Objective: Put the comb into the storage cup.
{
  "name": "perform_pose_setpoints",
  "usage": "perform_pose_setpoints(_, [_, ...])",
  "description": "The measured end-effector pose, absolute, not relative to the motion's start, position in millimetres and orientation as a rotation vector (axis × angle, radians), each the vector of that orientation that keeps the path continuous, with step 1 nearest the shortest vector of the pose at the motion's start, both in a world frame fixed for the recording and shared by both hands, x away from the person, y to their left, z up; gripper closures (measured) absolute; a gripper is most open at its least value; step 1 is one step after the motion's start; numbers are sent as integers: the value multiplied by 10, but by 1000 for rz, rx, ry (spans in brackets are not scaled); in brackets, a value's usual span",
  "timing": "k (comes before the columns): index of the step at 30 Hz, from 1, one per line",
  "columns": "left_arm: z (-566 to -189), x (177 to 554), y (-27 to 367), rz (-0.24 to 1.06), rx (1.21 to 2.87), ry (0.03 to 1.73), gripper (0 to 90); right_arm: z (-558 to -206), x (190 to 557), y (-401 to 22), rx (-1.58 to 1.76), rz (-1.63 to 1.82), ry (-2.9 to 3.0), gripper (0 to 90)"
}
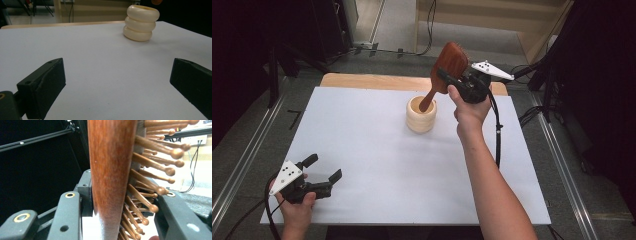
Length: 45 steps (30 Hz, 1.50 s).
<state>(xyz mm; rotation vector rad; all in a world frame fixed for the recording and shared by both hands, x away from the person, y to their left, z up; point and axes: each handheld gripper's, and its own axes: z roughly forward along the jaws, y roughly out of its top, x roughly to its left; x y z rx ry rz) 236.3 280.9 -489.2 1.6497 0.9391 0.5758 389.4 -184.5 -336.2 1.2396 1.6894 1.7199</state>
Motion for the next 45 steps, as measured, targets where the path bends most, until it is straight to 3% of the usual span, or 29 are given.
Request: perform_pose_setpoints(45, [-4891,2368,2807,576,1660,932,1,-4177,4238,-1671,1379,1641,1708,542])
